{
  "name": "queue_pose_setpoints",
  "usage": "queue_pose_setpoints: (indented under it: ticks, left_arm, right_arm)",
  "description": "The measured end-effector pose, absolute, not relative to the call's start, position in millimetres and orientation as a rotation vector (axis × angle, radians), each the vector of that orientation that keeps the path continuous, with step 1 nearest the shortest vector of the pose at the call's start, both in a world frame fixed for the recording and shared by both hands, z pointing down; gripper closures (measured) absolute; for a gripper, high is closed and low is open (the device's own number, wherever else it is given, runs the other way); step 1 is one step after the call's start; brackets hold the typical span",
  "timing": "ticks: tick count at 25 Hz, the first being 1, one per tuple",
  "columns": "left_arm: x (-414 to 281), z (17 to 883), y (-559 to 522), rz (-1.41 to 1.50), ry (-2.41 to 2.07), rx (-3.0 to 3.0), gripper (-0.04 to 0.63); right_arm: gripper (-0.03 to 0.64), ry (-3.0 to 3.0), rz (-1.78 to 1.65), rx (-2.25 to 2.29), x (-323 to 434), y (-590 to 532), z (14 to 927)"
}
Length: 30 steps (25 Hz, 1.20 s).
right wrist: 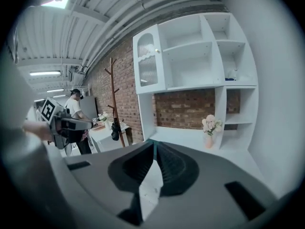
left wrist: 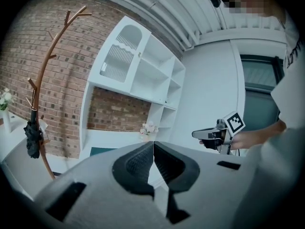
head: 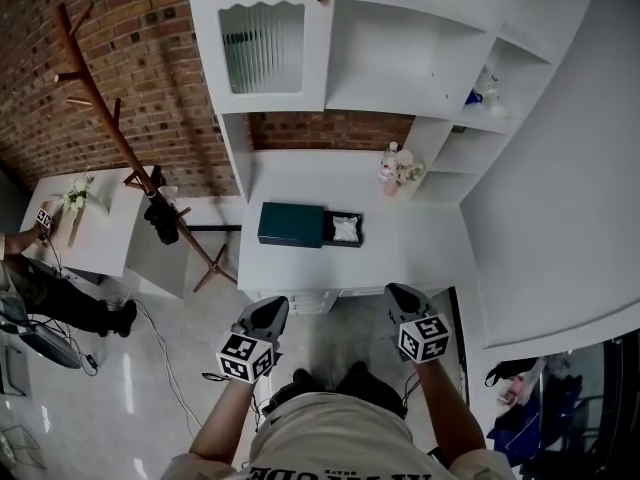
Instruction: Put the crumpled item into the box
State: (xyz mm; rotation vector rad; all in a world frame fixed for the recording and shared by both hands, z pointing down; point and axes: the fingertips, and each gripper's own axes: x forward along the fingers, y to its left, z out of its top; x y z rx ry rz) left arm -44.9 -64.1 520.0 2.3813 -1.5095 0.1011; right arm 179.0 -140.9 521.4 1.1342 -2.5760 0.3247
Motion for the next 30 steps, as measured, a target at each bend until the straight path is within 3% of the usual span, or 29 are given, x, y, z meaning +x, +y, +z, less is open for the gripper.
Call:
queue_pose_setpoints:
  ticks: [17,30]
  left_arm:
    - [6.9,503.1,-62.1,0.121,-1.641,2.345,0.569]
    - [32.7,492.0,-66.5,0.089,-1.667,2.336,0.569]
  right_arm:
    - [0.581,-2.687,0.370,1.112,256.4,-153.1,500.5]
    - [0.582,-2.723,0.333,1.116,275.0,-164.2,488.6]
